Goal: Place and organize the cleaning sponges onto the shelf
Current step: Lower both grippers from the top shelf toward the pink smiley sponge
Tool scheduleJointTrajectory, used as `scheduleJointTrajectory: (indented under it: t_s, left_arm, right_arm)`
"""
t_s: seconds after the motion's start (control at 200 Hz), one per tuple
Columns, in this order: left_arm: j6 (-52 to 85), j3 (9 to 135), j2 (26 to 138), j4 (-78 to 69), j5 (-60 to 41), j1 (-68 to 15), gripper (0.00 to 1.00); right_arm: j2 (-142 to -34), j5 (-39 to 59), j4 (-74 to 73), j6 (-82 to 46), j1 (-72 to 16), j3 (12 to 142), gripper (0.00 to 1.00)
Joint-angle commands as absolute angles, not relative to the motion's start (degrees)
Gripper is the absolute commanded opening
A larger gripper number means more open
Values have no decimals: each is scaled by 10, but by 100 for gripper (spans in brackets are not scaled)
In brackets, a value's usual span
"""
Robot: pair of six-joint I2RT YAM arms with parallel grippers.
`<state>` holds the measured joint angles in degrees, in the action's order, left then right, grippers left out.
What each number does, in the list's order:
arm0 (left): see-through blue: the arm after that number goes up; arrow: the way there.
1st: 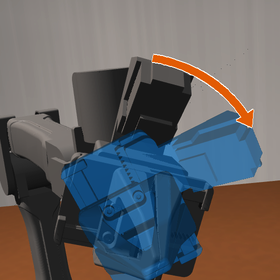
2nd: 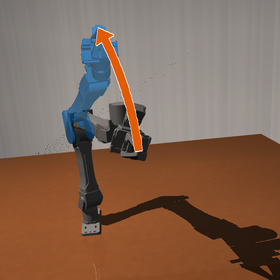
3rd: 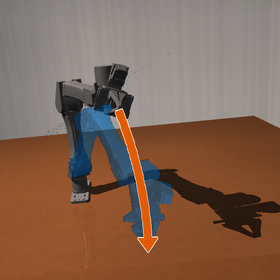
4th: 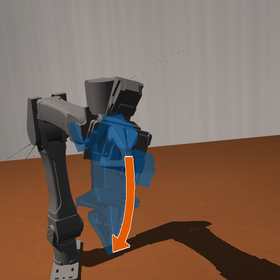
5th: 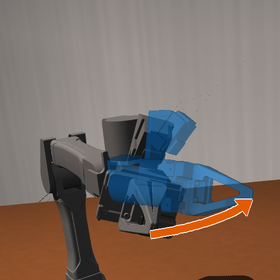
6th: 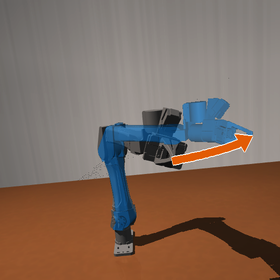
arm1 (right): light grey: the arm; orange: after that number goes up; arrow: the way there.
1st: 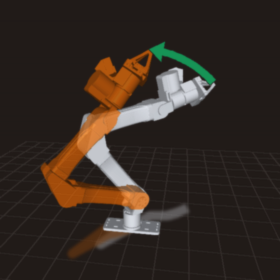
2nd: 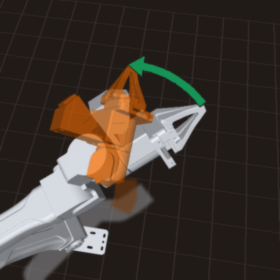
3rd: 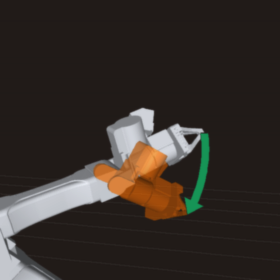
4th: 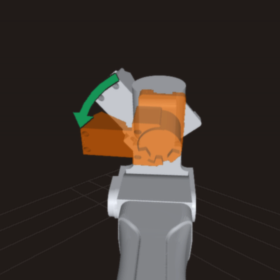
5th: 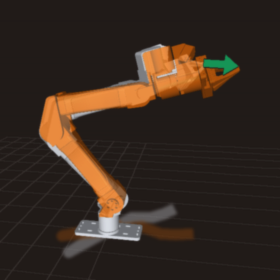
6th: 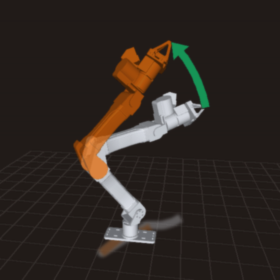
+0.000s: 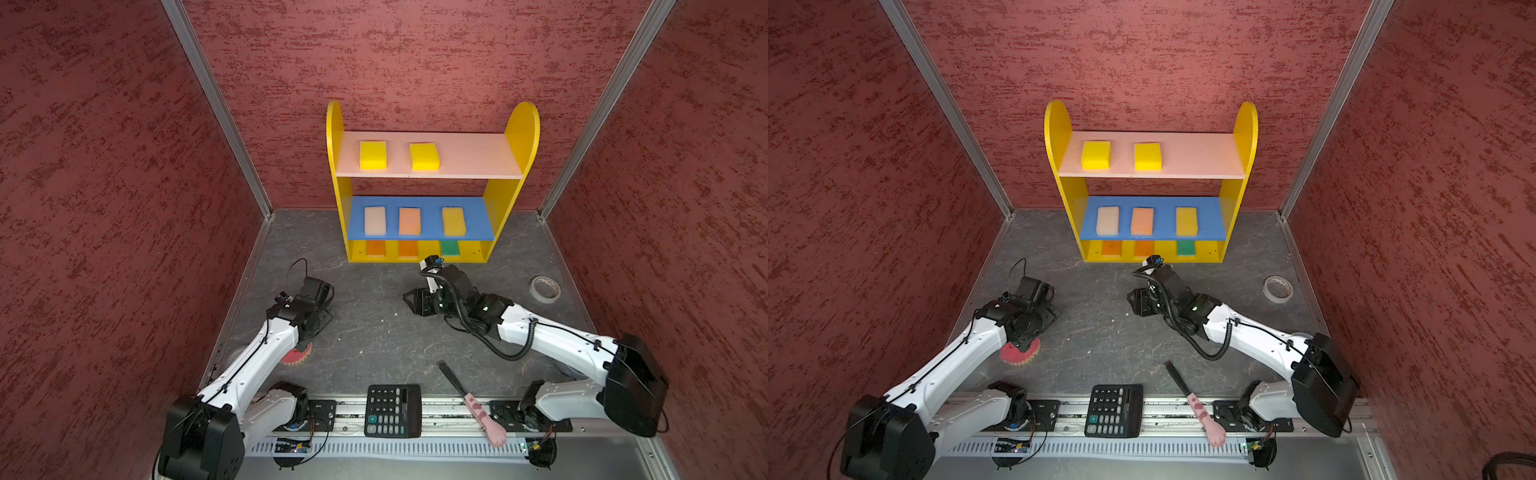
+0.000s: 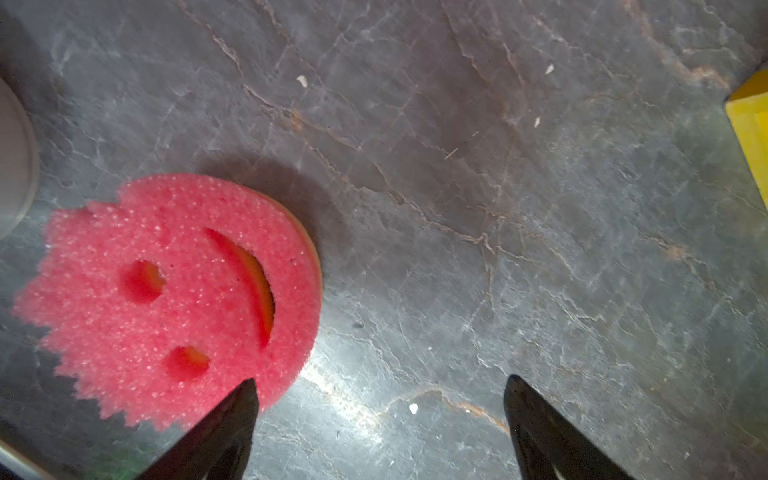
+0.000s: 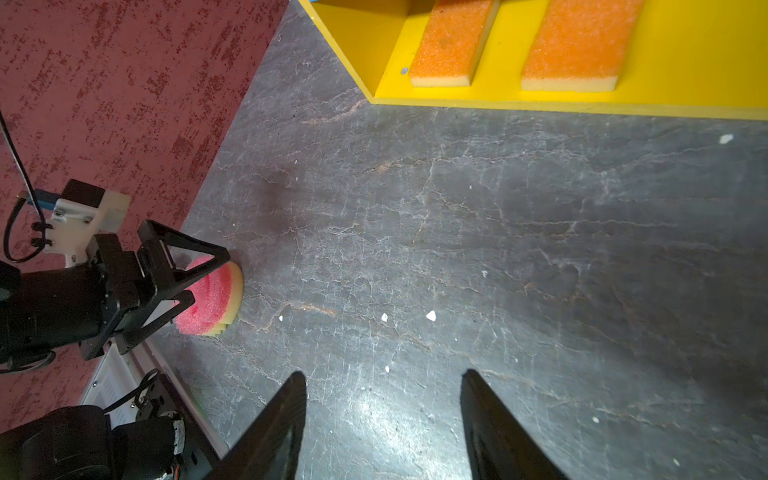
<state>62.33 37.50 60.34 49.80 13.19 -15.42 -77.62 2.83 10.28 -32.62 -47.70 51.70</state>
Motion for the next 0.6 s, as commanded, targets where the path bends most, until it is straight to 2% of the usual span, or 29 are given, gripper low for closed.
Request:
scheduleJointTrajectory:
  t_s: [0.0,0.135,0.235,0.331,0.486,0.596]
  left_arm:
    - [663,359,602,468,153,-149,93]
    - [665,356,612,469,159,-147,94]
    - [657,372,619,494,181,-148,100]
    - [656,362,608,494,195,-143,100]
    - [645,310,607,419,150,-107,100]
    - [642,294,639,360,126,-117,100]
  right_arm:
    - [-789,41,71,-316,-477,522,61]
    - [-812,63,53,-321,-476,519,61]
    - [-829,72,46,-322,-474,525,61]
    - [-849,82,49,-316,-471,538,61]
    - [-872,96,49,-311,-464,553,59]
    - [-884,101,56,-309,-459,562,57]
